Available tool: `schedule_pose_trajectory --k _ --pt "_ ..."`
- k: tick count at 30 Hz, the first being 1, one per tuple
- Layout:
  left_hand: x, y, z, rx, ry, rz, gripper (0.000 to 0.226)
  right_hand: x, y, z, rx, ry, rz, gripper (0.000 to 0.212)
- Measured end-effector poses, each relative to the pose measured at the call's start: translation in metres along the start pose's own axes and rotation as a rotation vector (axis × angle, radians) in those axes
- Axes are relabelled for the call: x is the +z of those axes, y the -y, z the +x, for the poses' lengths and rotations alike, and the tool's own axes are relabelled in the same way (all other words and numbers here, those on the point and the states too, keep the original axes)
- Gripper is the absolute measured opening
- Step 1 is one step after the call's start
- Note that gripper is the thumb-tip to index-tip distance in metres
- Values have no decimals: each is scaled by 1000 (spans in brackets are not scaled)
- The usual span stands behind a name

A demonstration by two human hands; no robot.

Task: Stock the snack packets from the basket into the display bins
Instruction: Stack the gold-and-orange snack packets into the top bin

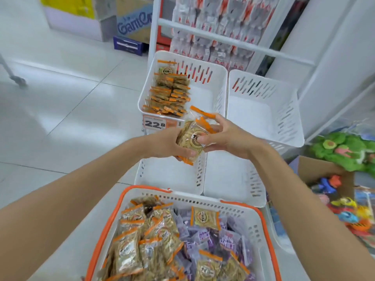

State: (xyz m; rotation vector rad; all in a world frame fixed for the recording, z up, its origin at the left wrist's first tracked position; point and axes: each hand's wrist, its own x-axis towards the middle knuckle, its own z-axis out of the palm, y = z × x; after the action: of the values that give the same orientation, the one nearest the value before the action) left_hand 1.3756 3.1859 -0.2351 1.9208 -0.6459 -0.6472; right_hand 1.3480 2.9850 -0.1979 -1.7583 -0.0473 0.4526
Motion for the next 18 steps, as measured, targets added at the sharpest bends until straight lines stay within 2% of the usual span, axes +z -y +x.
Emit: schedule_pose_trajectory --k 2,4,6,7,8,11,12,15,18 --pt "-24 -12 22 29 -13 63 29 -18 29 16 13 35 -40 62" --pt "-44 -21 43 58 -39 101 32 -32 50 35 -10 10 -91 56" --pt "-64 -22 61 94 -117 146 56 -47 62 55 -66 -96 -153 46" --pt "-73 -20 67 103 -195 178 74 -55 63 65 -96 -171 -185 43" --pt "-83 -14 73 111 -288 226 84 -61 61 75 -123 -245 -230 41" --pt "-105 20 83 131 -556 601 70 -68 35 104 -178 -463 -563 39" --pt "-108 33 85 107 -594 717 68 -65 22 111 -190 -506 -675 38" --pt "-107 64 87 91 -622 783 61 -55 -15 126 -210 -446 -883 31" --pt "-102 74 86 160 -699 806 54 -51 -21 129 -74 -259 -912 29"
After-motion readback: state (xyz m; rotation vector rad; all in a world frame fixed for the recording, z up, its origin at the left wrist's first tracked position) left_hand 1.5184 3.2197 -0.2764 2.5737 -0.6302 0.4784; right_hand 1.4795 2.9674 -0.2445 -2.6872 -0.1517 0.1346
